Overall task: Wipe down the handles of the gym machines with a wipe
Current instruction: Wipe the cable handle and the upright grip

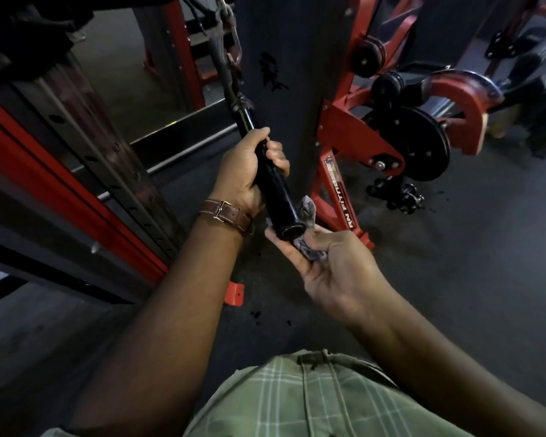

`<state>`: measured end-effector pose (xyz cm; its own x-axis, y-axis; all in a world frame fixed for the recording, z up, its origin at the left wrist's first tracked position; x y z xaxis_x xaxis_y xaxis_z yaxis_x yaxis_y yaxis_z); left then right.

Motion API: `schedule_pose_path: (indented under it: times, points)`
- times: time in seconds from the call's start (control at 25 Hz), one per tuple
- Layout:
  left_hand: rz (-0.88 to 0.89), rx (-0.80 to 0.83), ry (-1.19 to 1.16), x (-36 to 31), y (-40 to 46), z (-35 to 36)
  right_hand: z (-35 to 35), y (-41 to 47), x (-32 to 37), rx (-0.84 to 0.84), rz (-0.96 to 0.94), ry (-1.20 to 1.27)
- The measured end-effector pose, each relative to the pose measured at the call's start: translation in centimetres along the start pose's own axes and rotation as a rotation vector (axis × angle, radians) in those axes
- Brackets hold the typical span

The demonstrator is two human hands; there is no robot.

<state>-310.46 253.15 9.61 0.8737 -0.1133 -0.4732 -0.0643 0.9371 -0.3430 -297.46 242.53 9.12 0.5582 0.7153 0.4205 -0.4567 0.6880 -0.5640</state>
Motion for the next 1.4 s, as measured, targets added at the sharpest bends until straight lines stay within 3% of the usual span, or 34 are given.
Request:
schedule_pose_path:
  times: [0.04, 0.12, 0.32, 0.48, 0.64, 0.92, 1.12, 1.28, 1.4]
  points:
    - [-0.005, 0.006, -0.009, 0.0, 0.1, 0.2, 0.3, -0.1, -0.3, 0.026, 0.059, 0.064]
    - [0.002, -0.009, 0.024, 0.2, 0.2, 0.1, 0.0, -0.3, 0.6, 0.037, 0.009, -0.033]
    - [0.046, -0.063, 0.072, 0.1, 0.6, -0.8, 1.3, -1.5, 5.6, 0.064, -0.610, -0.738]
    - [0.042, -0.095, 0.079, 0.0, 0.0, -0.8, 4.9, 1.1, 7.2, 0.111, -0.777, -0.924]
    - [0.083, -0.087, 0.202, 0.2, -0.2, -1.6, 3.2, -2.4, 6.5, 0.140, -0.971, -1.267]
    - [0.010, -0.172, 0.332, 1.1, -2.5, -1.2, 7.5, 1.6, 8.5, 0.144, -1.207, -1.298]
    - [-0.003, -0.187, 0.218, 0.4, -2.7, -2.4, 6.1, -2.5, 5.8, 0.359, -1.268, -1.350]
    - [0.038, -0.201, 0.386, 0.4, -3.8, -2.1, 9.9, 4.7, 9.2, 0.116, -1.279, -1.355]
    - [0.049, -0.195, 0.351, 0.0, -4.0, -2.1, 9.4, 4.6, 8.7, 0.157, -1.221, -1.311]
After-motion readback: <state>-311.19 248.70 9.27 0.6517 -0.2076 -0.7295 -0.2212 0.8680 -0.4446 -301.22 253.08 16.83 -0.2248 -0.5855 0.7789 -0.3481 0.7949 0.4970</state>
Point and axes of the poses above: each hand's wrist, its own y-axis towards the middle knuckle, its own z-axis out of the palm, x = y × z, the point moved 9 cm from there along y, towards the middle knuckle, and after that the axes turned 2 degrees about -z, right-handed, at the moved point
